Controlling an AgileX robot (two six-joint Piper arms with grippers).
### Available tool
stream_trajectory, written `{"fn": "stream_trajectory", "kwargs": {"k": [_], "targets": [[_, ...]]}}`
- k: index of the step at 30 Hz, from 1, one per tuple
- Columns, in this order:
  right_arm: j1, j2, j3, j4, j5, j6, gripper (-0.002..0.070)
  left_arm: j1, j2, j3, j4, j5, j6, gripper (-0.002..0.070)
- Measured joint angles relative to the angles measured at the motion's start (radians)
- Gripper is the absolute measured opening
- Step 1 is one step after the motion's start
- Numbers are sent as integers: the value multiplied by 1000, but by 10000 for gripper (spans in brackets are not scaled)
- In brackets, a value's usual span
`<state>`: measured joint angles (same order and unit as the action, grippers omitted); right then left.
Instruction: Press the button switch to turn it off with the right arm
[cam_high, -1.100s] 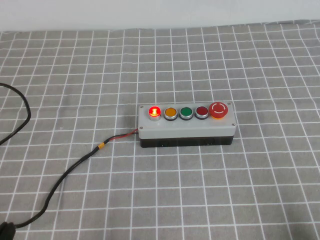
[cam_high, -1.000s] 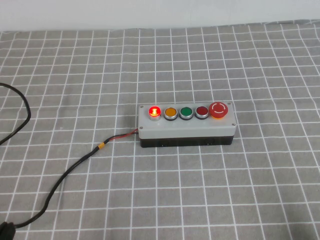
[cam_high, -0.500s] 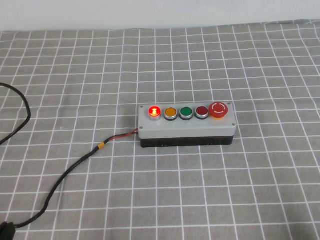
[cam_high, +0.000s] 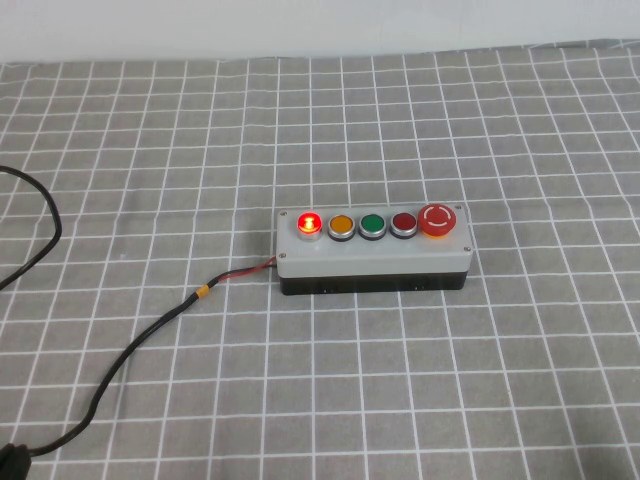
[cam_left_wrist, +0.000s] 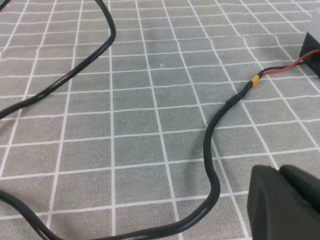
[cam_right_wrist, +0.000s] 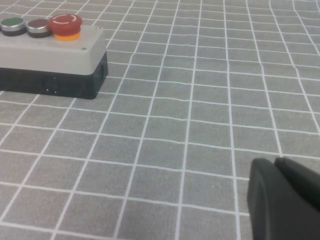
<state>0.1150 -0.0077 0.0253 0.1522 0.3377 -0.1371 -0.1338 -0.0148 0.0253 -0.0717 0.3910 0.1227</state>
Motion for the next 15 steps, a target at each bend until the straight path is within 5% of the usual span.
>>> {"fn": "stream_trajectory", "kwargs": {"k": [6,15], "targets": [[0,0,0,90,-19,0,-17,0,0,0,0,0,0,-3],[0,0,0,657,-198,0,-17,0,0,0,0,0,0,-3]]}}
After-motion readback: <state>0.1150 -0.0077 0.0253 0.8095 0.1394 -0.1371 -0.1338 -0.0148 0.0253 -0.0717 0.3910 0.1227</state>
